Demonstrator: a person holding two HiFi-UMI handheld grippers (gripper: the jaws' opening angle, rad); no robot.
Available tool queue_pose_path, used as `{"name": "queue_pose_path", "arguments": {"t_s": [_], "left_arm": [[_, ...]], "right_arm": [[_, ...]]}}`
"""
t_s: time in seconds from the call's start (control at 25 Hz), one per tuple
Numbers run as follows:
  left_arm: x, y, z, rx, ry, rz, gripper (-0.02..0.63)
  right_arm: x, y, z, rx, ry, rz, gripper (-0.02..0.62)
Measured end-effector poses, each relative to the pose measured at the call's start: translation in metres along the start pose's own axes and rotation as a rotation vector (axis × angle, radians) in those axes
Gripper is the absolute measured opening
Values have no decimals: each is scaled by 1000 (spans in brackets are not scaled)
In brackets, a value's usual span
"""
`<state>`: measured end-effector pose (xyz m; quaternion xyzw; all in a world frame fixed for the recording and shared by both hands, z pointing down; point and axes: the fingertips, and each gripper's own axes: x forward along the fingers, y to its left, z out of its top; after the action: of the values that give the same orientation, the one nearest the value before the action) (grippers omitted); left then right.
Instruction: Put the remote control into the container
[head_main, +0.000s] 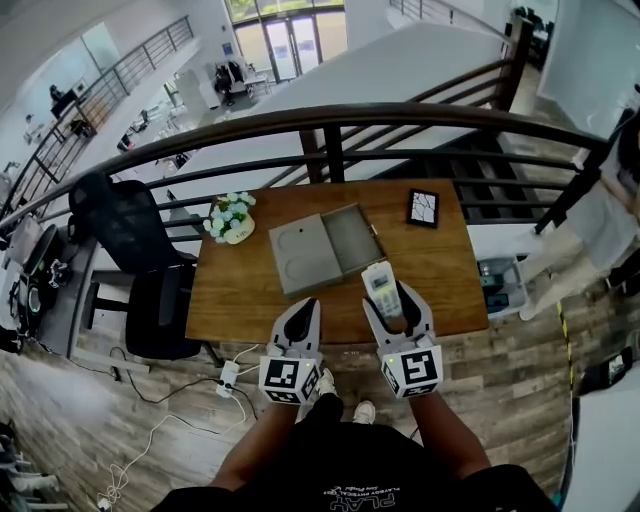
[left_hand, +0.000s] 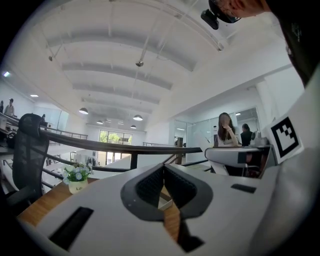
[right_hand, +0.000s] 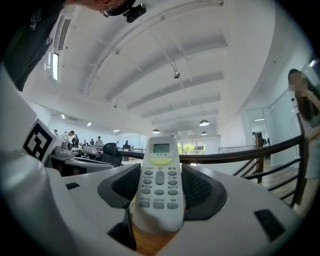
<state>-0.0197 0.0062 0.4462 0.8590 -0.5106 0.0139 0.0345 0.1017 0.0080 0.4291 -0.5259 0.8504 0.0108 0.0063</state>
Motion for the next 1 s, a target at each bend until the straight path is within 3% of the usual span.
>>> {"name": "queue_pose_path", "arguments": {"t_s": [0.36,1.0], "left_arm": [[55,60,17,1,-30,5,8],[122,144,22,-10,-30,-81,8]], "right_arm": [[75,-8,8,-11,-19,-5,265],[180,-3,2,-18,16,-65,265]]}}
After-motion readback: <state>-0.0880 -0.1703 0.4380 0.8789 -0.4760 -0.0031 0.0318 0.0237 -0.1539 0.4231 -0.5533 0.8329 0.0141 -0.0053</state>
